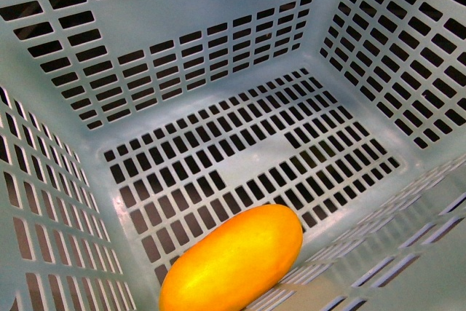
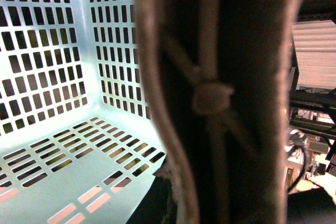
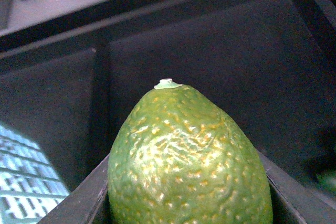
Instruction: Pick mango and avocado into basket
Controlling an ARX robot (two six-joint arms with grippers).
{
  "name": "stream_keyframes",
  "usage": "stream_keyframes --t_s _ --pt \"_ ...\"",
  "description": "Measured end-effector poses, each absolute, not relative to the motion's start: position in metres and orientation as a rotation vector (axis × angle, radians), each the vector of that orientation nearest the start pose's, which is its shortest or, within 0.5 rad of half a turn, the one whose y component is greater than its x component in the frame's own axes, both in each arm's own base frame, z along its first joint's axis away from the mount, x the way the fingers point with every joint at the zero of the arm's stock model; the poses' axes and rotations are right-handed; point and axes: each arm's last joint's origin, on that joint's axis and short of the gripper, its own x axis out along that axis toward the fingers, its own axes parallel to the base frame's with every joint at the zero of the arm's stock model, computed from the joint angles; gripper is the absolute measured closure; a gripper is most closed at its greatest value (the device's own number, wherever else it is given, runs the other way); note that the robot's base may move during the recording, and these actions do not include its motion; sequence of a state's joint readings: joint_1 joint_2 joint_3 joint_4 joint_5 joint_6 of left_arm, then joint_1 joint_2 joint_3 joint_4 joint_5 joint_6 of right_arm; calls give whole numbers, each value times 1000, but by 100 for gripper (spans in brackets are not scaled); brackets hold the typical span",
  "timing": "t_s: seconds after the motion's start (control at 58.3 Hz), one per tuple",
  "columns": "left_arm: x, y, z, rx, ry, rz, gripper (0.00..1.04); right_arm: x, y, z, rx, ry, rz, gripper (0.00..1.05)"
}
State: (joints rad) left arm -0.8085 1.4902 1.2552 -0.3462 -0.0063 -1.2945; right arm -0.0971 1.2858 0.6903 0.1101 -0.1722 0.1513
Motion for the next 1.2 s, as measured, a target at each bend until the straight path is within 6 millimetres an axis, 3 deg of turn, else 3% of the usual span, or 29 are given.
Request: stream_keyframes --t_s 0.103,0.24,0.48,0.652,0.755,0.961,1.201 --pt "229 -240 315 -956 944 -303 101 269 18 254 200 402 133 51" --pt "229 -240 315 -956 943 -303 101 270 51 270 196 360 223 51" --pt "229 -240 315 -956 943 -303 101 269 109 281 196 326 356 51" --pt "229 -240 315 -956 944 -303 101 267 140 271 186 354 408 51" --pt "229 -240 315 -956 944 -303 101 266 150 265 179 372 424 49" --pt "229 -240 315 -956 943 -303 101 266 154 264 194 361 390 8" --pt "229 -240 315 -957 944 -302 101 260 139 268 197 323 277 9"
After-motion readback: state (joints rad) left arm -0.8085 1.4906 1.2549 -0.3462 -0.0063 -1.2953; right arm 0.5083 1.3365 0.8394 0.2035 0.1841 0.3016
